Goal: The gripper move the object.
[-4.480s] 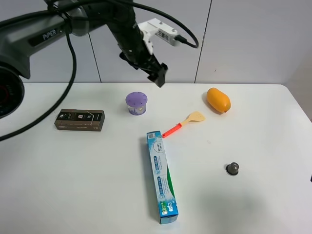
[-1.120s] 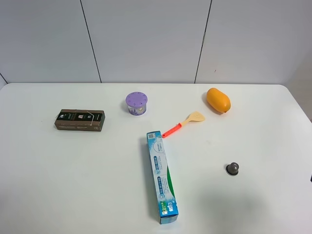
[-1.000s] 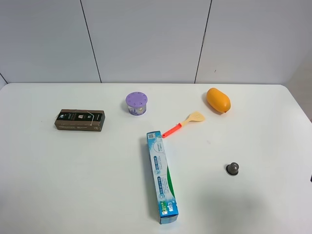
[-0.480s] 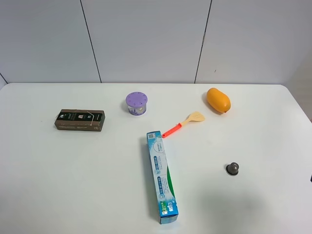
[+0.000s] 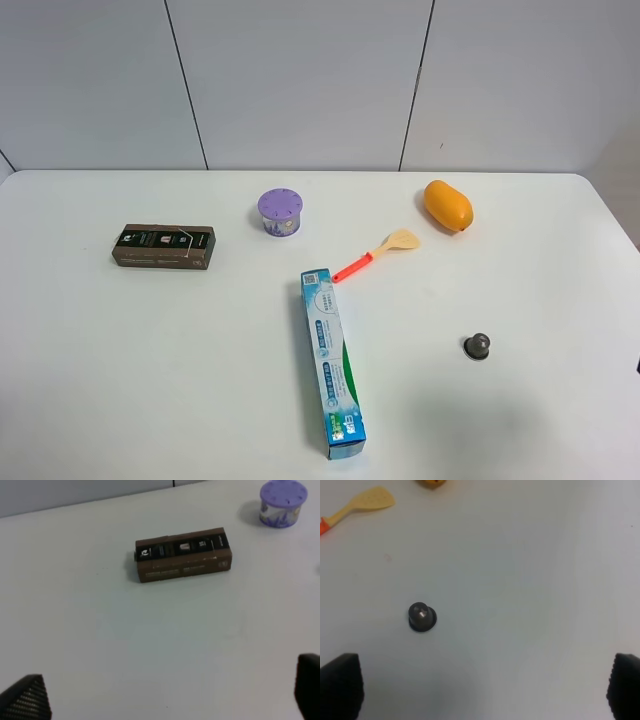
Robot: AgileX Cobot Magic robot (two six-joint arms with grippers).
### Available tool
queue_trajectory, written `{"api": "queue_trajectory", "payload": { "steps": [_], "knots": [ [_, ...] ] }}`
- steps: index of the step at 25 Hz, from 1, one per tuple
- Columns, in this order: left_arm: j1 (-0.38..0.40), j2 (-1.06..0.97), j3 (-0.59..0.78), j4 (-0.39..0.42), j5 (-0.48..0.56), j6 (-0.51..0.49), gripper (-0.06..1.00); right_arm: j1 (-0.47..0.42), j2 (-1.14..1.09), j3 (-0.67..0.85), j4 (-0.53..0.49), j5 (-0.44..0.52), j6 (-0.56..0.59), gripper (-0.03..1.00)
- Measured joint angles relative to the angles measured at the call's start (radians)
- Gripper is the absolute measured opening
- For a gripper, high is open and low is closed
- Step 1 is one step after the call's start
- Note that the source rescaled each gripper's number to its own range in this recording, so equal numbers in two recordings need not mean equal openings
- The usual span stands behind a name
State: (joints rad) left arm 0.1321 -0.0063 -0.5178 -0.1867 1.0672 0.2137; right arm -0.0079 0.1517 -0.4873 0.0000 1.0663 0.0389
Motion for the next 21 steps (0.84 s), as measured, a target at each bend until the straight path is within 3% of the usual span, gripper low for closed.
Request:
{"api": "queue_trajectory", "payload": {
  "steps": [7,21],
  "knots": [
    [0.0,0.0,0.008,0.091,-0.012,-0.186,1.0,0.0,0.0,0.0,0.0,0.0,0.0,1.0],
    [0.0,0.0,0.008,0.109,-0.013,-0.201,1.0,0.0,0.0,0.0,0.0,0.0,0.0,1.0]
  ]
}}
